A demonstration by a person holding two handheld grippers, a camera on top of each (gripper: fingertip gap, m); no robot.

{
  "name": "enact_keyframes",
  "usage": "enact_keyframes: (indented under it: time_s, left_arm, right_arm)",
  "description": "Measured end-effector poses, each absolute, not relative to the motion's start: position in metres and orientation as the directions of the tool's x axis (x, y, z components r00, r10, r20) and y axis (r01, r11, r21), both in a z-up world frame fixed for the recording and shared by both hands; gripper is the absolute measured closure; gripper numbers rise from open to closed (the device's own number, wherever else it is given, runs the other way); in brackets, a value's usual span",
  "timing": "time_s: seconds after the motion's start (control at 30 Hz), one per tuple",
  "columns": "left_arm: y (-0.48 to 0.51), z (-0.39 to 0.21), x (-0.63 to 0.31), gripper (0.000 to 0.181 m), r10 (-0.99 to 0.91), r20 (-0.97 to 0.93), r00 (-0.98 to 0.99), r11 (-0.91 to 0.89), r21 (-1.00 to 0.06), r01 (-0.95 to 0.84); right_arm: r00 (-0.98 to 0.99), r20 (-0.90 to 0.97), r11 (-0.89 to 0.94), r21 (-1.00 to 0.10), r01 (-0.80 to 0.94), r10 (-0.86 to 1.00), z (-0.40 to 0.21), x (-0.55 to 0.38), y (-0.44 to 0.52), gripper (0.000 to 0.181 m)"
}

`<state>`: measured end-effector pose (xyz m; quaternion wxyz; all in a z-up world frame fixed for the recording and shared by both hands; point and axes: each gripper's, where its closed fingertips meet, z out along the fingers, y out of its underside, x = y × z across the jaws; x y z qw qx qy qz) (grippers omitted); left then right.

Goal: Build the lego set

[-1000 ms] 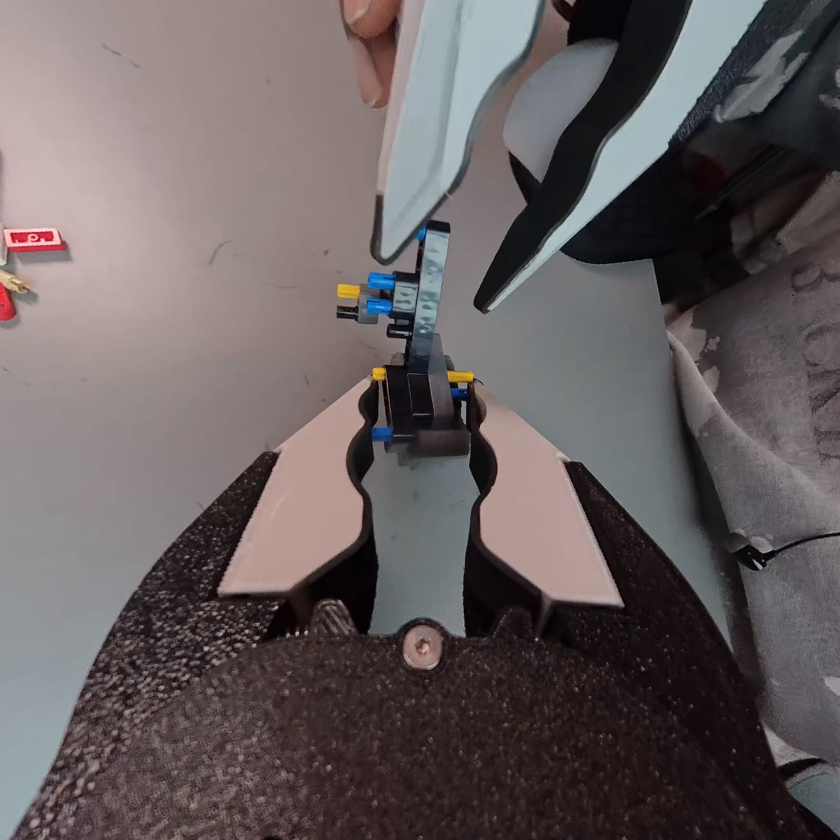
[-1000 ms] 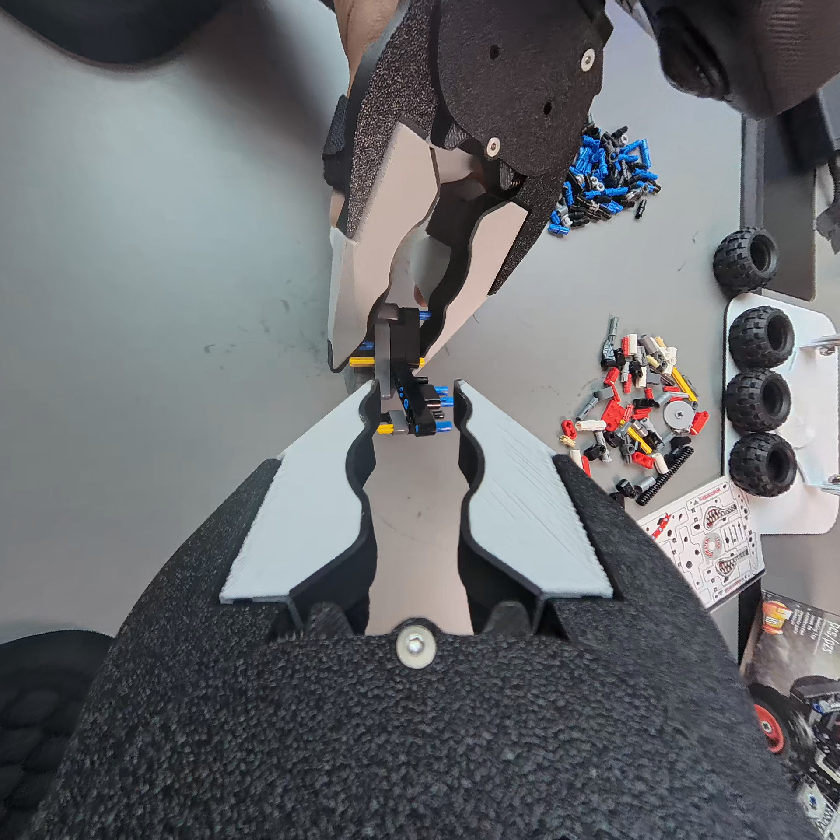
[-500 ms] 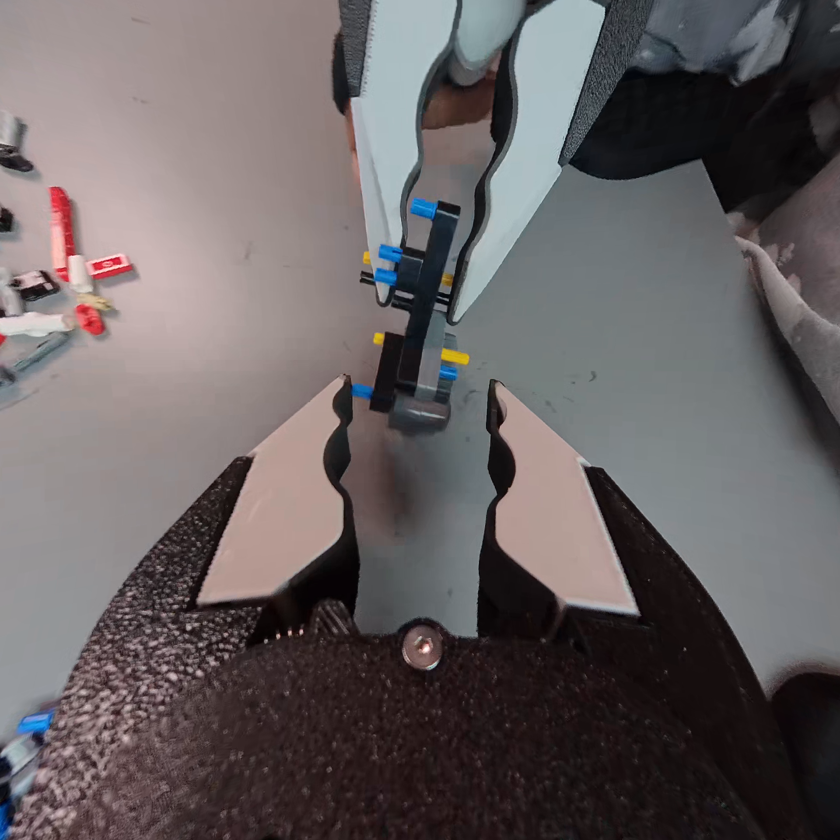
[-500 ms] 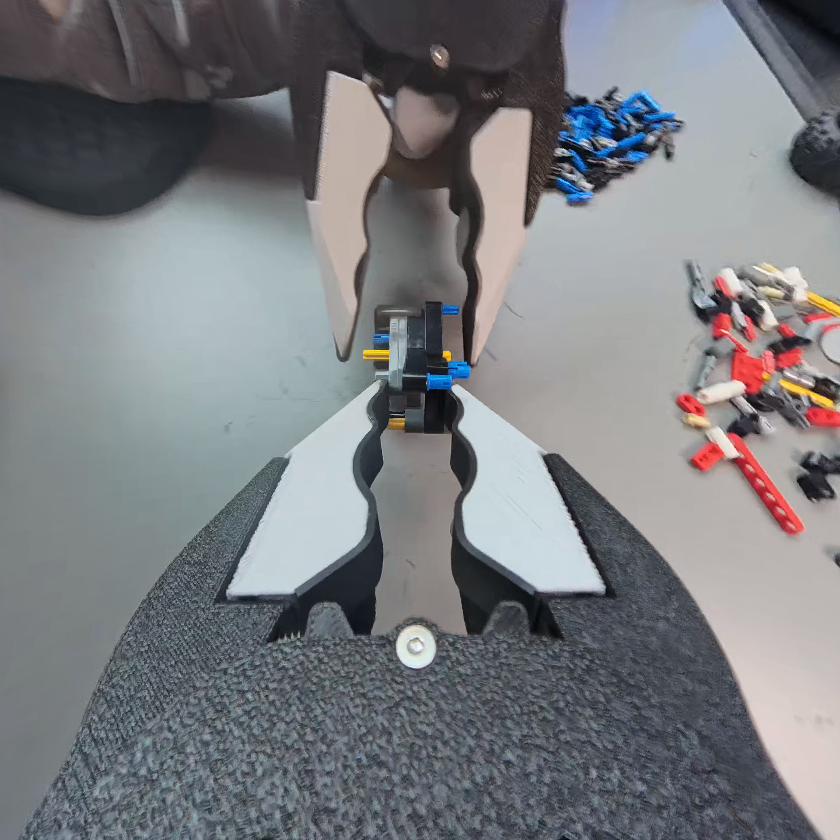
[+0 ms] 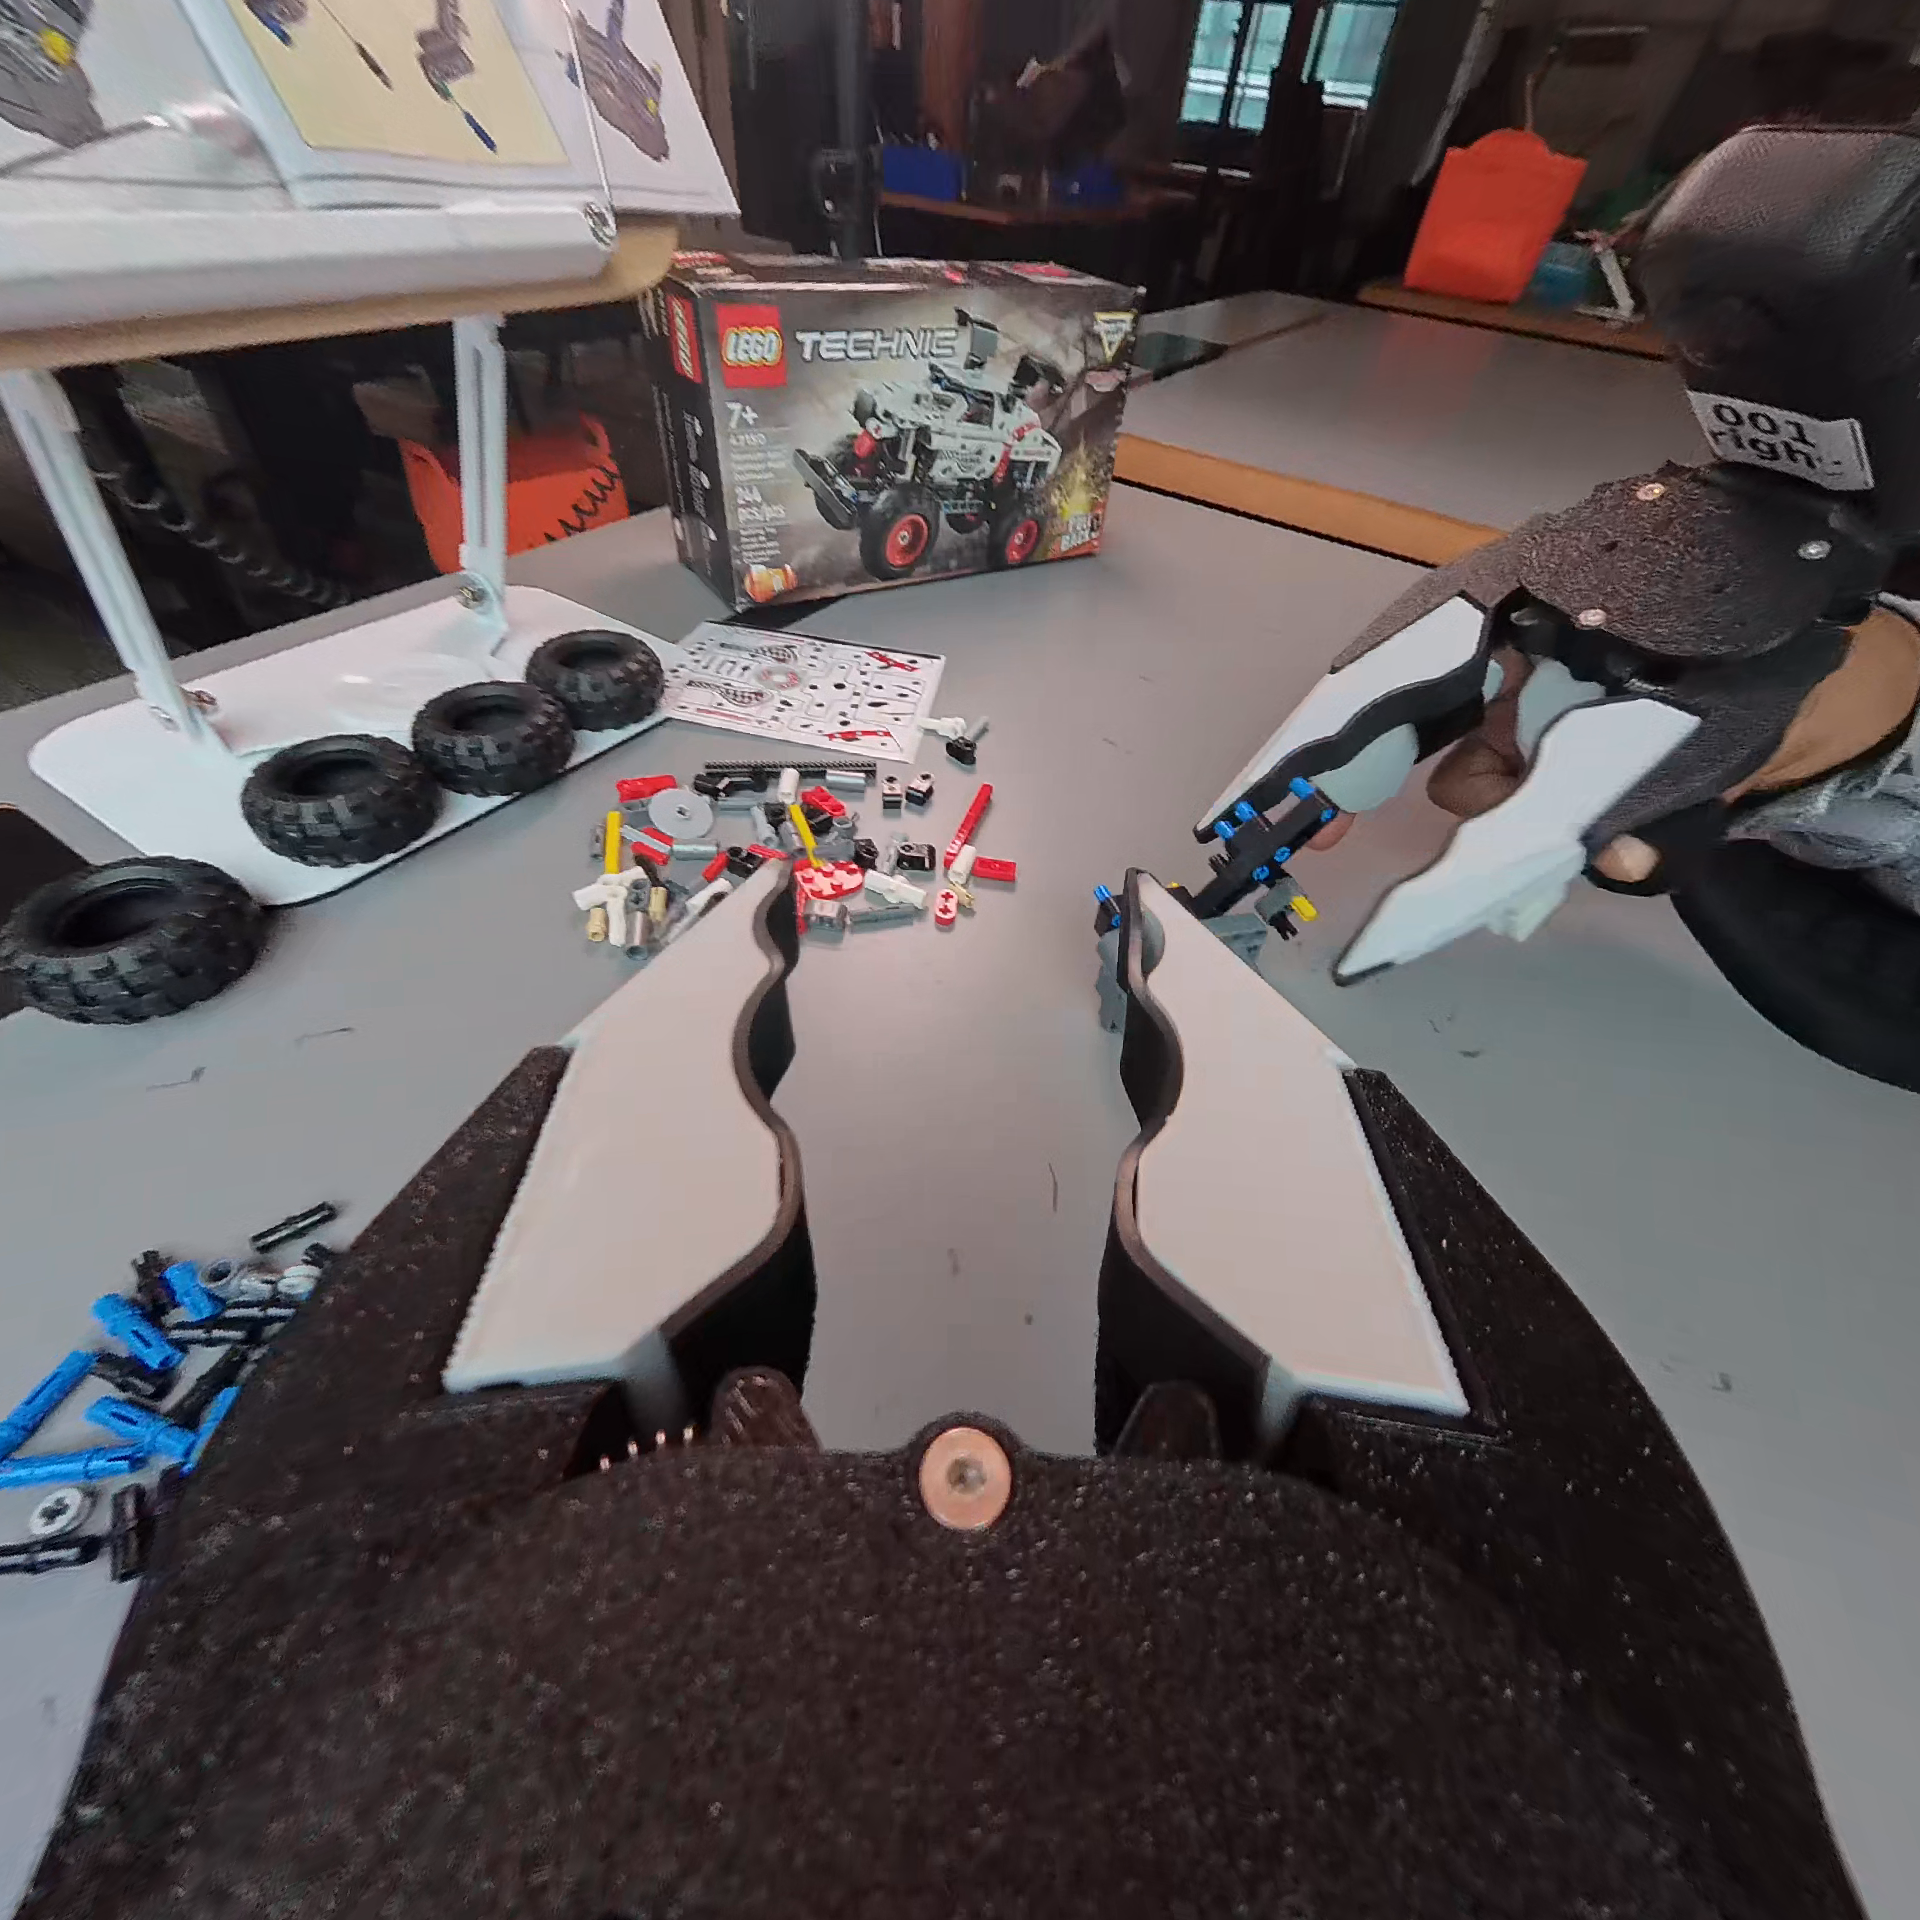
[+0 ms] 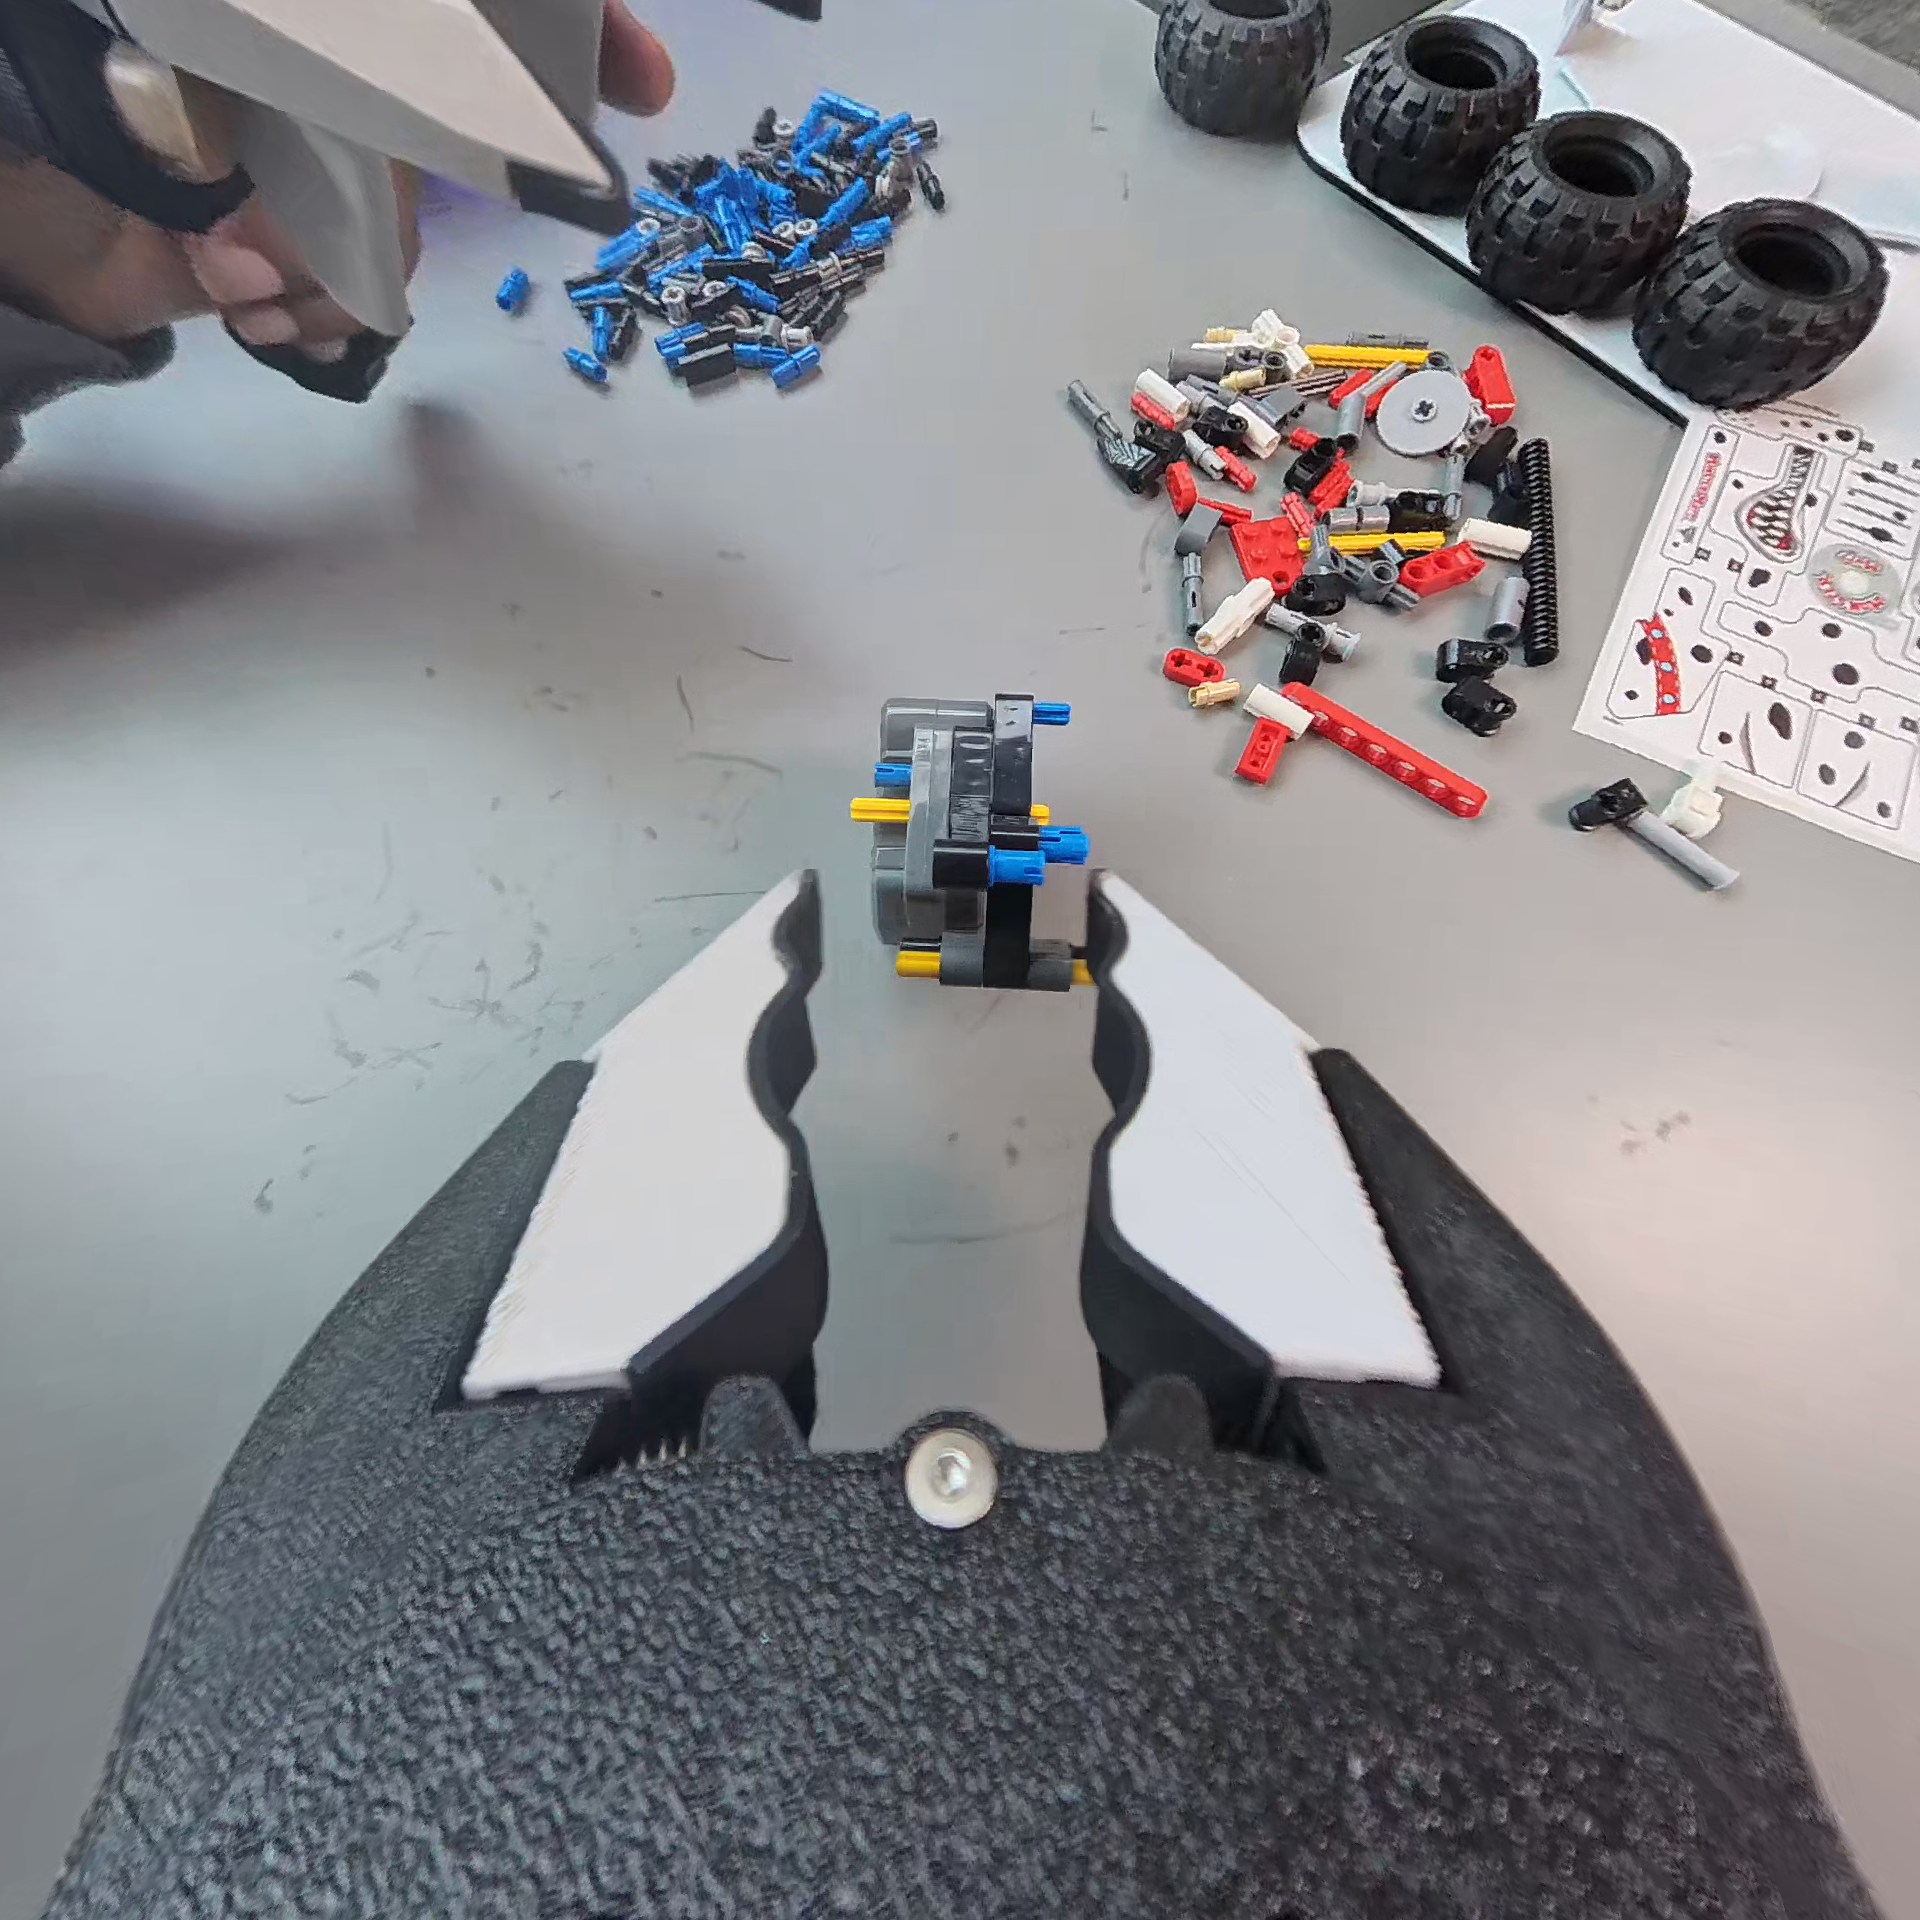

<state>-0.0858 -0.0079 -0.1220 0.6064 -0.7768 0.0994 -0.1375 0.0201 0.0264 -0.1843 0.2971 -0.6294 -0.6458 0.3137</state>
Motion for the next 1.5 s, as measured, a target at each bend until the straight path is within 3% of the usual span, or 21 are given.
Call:
enact_keyframes:
  time_s: [0.07, 0.13, 0.3, 0.43, 0.47, 0.53, 0.57, 0.83, 1.27, 1.5]
  left_arm:
    - [-0.008, -0.112, -0.096, 0.116, -0.257, 0.058, 0.965, -0.181, -0.983, 0.011]
    - [-0.009, -0.101, -0.106, 0.114, -0.193, 0.035, 0.981, -0.123, -0.992, 0.011]
    - [-0.013, -0.085, -0.132, 0.118, -0.020, 0.107, 0.994, -0.046, -0.993, 0.106]
    - [-0.021, -0.084, -0.142, 0.139, 0.058, 0.125, 0.990, -0.001, -0.992, 0.126]
    - [-0.022, -0.084, -0.143, 0.148, 0.062, 0.113, 0.992, 0.007, -0.994, 0.113]
    - [-0.024, -0.085, -0.146, 0.178, 0.071, 0.089, 0.993, 0.017, -0.996, 0.088]
    - [-0.024, -0.085, -0.146, 0.181, 0.065, 0.077, 0.995, 0.019, -0.997, 0.076]
    - [-0.026, -0.085, -0.155, 0.181, 0.089, 0.069, 0.994, 0.030, -0.997, 0.067]
    - [-0.028, -0.097, -0.159, 0.177, 0.064, 0.107, 0.992, -0.003, -0.994, 0.107]
    - [-0.027, -0.098, -0.156, 0.173, 0.044, 0.103, 0.994, -0.010, -0.995, 0.103]
  right_arm:
    - [-0.113, -0.026, 0.043, -0.826, 0.562, 0.993, -0.166, 0.021, 0.020, 0.098]
    - [-0.136, 0.040, 0.092, -0.912, 0.399, 0.990, -0.127, 0.021, 0.026, 0.090]
    - [0.002, 0.114, 0.114, -0.993, 0.032, 0.993, -0.036, 0.018, 0.069, 0.106]
    - [0.072, 0.030, 0.040, -0.990, -0.138, 0.997, 0.001, 0.003, 0.109, 0.119]
    - [0.087, 0.023, 0.037, -0.986, -0.160, 0.996, 0.005, -0.003, 0.118, 0.131]
    - [0.149, 0.047, 0.073, -0.982, -0.175, 0.988, 0.008, -0.016, 0.137, 0.168]
    - [0.175, 0.067, 0.098, -0.980, -0.173, 0.982, 0.007, -0.023, 0.144, 0.181]
    - [0.239, 0.054, 0.083, -0.990, -0.113, 0.969, -0.013, -0.089, 0.189, 0.181]
    - [0.315, 0.184, 0.211, -0.976, -0.054, 0.931, 0.049, -0.197, 0.242, 0.181]
    - [0.343, 0.201, 0.206, -0.978, 0.024, 0.917, 0.050, -0.217, 0.262, 0.181]
